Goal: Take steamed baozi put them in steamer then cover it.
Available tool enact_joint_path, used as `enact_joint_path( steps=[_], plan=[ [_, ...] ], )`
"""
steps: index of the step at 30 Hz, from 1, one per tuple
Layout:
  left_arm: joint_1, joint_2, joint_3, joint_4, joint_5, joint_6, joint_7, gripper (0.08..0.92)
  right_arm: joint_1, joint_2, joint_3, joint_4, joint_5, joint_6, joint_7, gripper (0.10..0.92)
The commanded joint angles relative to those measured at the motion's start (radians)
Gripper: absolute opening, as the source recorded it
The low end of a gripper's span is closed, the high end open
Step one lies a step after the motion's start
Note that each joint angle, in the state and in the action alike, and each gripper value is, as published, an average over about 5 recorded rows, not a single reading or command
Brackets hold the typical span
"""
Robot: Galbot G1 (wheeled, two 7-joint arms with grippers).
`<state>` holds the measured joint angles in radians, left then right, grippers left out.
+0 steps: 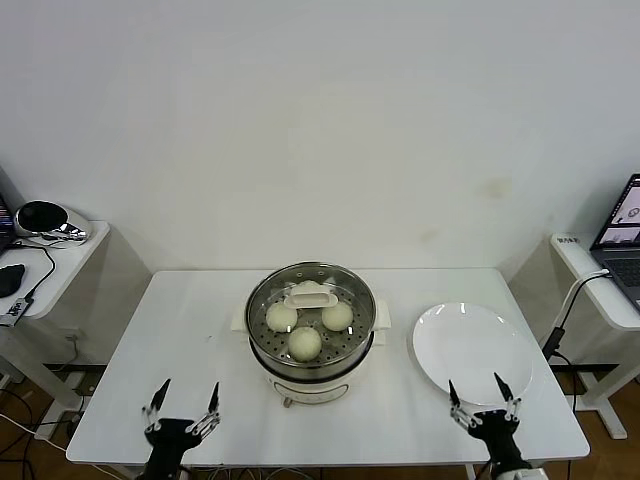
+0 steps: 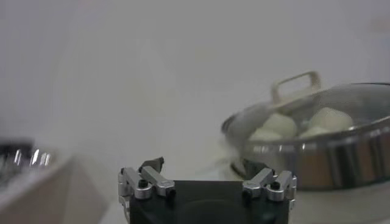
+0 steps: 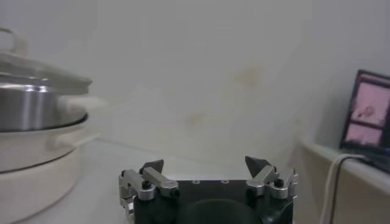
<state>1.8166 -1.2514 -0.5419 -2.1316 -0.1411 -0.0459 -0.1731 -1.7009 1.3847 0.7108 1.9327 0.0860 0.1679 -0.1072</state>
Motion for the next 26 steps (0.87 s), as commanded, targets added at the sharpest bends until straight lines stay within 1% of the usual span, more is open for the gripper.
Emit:
enact_joint_path(
  steps=[1,13,26],
  plan=[
    [0.137,-0.027,-0.104,0.050,-0.183,-0.126,0.021,0.823,-0.056,-0.031,-0.046,-0.004,0.073,-0.002,-0.048,0.823],
    [0.093,-0.020,-0.137,0.093,-0.168,-0.121,0.071,0.823,-0.085,-0.016,-0.074,0.019,0.054,0.014,-0.050,0.823],
    [0.094,-0.014,-0.132,0.077,-0.184,-0.084,0.100,0.823,-0.097,-0.013,-0.091,0.017,0.033,0.010,-0.038,0.823]
  ],
)
